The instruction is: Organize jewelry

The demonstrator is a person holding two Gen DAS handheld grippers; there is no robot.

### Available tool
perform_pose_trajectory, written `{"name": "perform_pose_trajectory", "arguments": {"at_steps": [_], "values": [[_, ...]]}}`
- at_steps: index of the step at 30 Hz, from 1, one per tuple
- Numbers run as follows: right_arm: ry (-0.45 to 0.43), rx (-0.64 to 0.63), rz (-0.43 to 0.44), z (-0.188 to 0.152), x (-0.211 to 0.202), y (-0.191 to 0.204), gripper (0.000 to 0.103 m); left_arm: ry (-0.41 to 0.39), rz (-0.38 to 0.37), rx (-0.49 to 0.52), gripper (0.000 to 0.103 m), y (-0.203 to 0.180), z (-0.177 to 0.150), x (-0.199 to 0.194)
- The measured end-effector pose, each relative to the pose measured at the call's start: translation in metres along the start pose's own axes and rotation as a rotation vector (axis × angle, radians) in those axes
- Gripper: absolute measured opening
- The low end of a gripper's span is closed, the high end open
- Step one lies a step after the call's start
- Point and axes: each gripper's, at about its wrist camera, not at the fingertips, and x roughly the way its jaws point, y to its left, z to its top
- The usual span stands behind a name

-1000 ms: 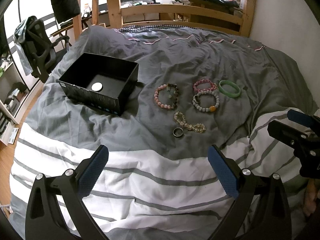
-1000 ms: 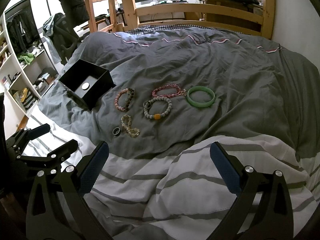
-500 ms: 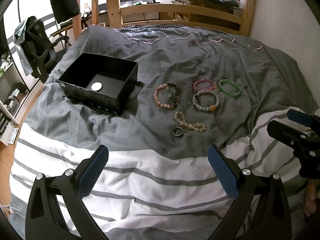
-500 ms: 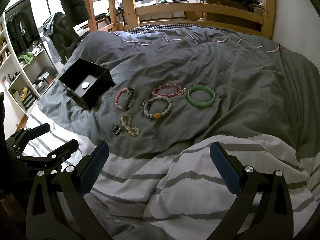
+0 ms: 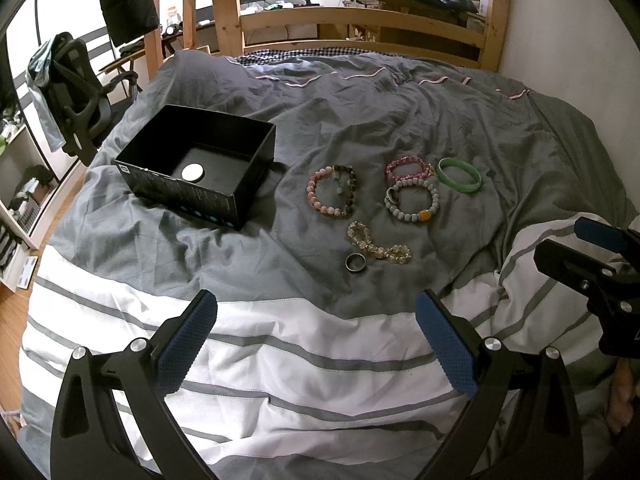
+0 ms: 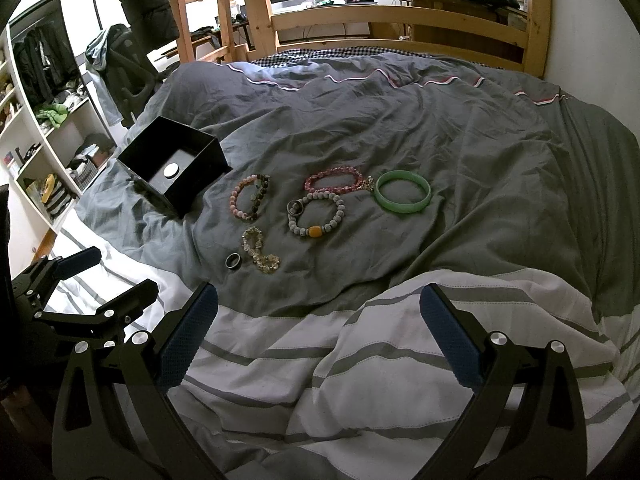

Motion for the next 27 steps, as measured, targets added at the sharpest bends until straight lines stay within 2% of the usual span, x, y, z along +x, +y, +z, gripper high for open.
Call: {"name": "perform_pose_trajectory", "arguments": {"at_steps": [27], "values": [[0.001,0.000,0.000,0.0004,-0.0007,0.0002,0.100,0.015,0.000,0.010,0.098,-0.0018,-0.0039,0.0047]]}}
